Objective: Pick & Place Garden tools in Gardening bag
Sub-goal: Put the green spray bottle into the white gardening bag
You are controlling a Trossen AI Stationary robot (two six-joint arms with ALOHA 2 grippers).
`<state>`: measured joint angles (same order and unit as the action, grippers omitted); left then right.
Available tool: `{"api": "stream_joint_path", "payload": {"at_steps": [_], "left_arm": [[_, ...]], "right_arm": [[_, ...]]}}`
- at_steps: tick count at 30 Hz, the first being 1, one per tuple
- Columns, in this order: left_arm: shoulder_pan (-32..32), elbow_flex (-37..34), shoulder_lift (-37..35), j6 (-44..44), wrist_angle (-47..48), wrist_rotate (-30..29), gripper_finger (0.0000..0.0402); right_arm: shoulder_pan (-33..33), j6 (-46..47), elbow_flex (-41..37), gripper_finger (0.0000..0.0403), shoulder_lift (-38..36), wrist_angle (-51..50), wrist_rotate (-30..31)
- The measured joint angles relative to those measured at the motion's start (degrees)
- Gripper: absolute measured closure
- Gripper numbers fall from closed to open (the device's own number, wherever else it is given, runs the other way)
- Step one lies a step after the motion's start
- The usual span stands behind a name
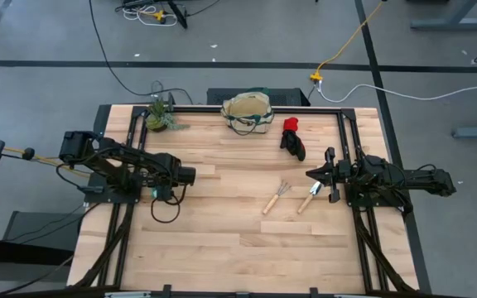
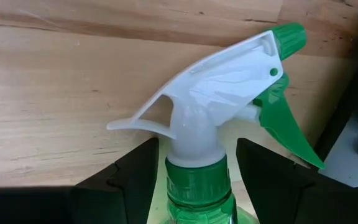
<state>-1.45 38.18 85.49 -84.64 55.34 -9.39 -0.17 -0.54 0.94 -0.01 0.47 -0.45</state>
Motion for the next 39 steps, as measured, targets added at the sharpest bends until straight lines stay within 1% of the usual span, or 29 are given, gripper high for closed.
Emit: {"api": "stream_joint_path", "payload": {"at_steps": [4, 9, 12, 16, 24, 30, 34, 39], "left_arm": [[0.0, 0.0, 0.0, 0.0, -0.1, 0.0, 0.0184], [0.0, 0.0, 0.0, 0.0, -0.2, -0.2, 0.0218], [0.0, -0.1, 0.0, 0.0, -0.3, -1.3, 0.0238], [0.0, -0.1, 0.0, 0.0, -0.2, -2.4, 0.0254], [0.0, -0.1, 0.0, 0.0, -0.1, -2.4, 0.0248], [0.0, 0.6, 0.0, 0.0, 0.2, -3.0, 0.0258], [0.0, 3.7, 0.0, 0.3, 0.9, -3.1, 0.0252], [0.0, 9.6, 0.0, 3.5, 0.9, -3.1, 0.0255]], "right_arm": [[0.0, 0.0, 0.0, 0.038, 0.0, 0.0, 0.0], [0.0, 0.0, 0.0, 0.038, 0.0, 0.0, 0.0], [0.0, 0.0, 0.0, 0.038, 0.0, 0.0, 0.0], [0.0, 0.0, 0.0, 0.038, 0.0, 0.0, 0.0], [0.0, 0.0, 0.0, 0.038, 0.0, 0.0, 0.0], [0.0, 0.0, 0.0, 0.038, 0.0, 0.0, 0.0], [0.0, 0.0, 0.0, 0.038, 0.0, 0.0, 0.0], [0.0, 0.0, 0.0, 0.038, 0.0, 0.0, 0.0]]}}
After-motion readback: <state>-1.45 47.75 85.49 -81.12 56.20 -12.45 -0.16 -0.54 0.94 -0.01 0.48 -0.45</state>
